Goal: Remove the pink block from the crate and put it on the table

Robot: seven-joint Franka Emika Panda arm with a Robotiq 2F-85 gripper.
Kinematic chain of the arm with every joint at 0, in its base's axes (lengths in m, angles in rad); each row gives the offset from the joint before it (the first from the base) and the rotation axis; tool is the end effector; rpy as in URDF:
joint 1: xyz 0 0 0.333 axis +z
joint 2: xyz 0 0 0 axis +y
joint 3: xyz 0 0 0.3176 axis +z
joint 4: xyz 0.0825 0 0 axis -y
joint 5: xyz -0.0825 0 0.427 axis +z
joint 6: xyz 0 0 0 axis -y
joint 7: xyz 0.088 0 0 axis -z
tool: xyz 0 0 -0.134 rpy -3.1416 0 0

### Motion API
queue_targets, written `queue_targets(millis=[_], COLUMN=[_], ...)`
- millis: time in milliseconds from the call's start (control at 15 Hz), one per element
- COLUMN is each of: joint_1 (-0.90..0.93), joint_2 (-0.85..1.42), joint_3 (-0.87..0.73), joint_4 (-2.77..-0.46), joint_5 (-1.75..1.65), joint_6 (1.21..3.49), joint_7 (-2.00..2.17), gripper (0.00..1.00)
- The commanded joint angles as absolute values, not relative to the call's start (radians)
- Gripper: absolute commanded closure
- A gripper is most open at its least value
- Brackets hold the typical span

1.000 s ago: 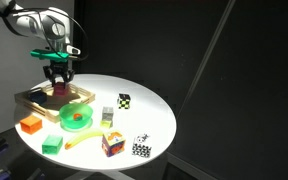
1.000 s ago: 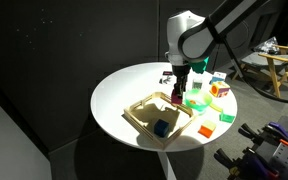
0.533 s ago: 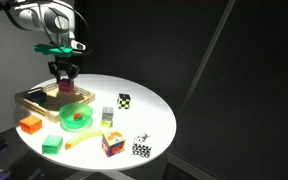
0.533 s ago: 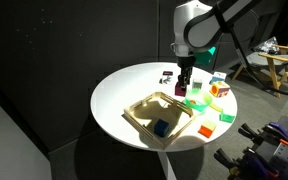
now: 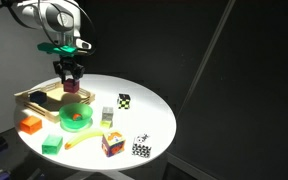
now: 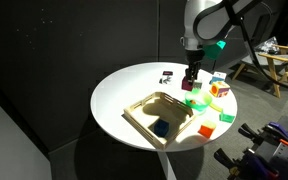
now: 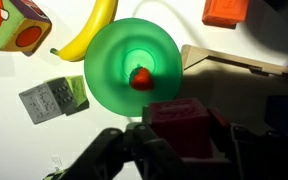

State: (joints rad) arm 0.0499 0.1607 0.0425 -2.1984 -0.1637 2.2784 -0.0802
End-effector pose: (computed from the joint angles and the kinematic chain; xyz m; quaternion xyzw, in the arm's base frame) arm 0.5674 0.0455 0.2485 0.9876 0.1411 -0.0396 0.0568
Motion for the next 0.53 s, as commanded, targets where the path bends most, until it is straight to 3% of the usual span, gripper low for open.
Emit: queue_targets(millis=[0,467], joint_1=[0.027,0.006], joint_2=[0.123,0.163], joint_3=[0.027,0.0], joint_4=[-2.225,-2.19], joint_5=[-0.138,-0.137], joint_6=[2.292,2.286], joint_7=[-0.089,-0.071], gripper=[0.68,0.68])
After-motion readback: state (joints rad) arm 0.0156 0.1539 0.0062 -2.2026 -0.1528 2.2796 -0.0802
